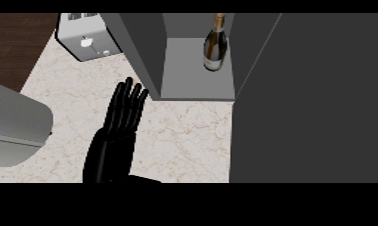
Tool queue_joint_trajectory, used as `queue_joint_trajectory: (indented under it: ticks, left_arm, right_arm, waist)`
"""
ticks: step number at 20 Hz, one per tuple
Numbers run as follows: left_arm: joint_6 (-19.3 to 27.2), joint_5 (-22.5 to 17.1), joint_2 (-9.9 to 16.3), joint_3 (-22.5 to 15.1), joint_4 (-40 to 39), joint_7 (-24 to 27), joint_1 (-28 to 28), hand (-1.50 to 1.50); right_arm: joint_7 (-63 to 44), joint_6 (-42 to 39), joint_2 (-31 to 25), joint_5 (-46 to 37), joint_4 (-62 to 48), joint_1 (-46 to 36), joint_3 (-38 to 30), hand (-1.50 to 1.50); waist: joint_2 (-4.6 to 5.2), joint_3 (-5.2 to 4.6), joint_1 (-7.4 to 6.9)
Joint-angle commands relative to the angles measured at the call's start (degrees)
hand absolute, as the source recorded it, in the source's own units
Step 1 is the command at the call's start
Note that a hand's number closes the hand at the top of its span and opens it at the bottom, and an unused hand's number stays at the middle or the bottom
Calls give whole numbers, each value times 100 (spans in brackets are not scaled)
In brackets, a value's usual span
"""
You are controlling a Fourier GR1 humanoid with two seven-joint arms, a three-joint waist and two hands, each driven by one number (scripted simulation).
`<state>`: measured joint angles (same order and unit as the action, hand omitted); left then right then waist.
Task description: Pick up the wine, place it into the cabinet and close the cabinet
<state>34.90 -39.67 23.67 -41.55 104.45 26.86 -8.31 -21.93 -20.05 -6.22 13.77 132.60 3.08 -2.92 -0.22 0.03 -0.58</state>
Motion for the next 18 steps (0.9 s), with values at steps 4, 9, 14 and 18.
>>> queue_joint_trajectory:
  ticks: [4,9,14,18]
  left_arm:
    - [288,251,638,46,1155,90,1121,-150]
    - [-110,65,1112,767,1405,446,1955,-150]
    - [-544,-334,1510,1366,2088,609,2850,-150]
    - [-1073,-415,1678,1799,2030,1028,3498,-150]
  right_arm:
    - [-397,-928,-692,237,188,78,507,150]
    - [-688,-1000,-509,344,516,372,1227,150]
    - [-1035,-745,-246,554,866,754,1947,150]
    - [-1581,-283,34,101,1174,322,2744,150]
  waist:
    - [-11,-3,-67]
    - [2,-8,-31]
    - [-7,-11,-36]
    - [-13,-19,-68]
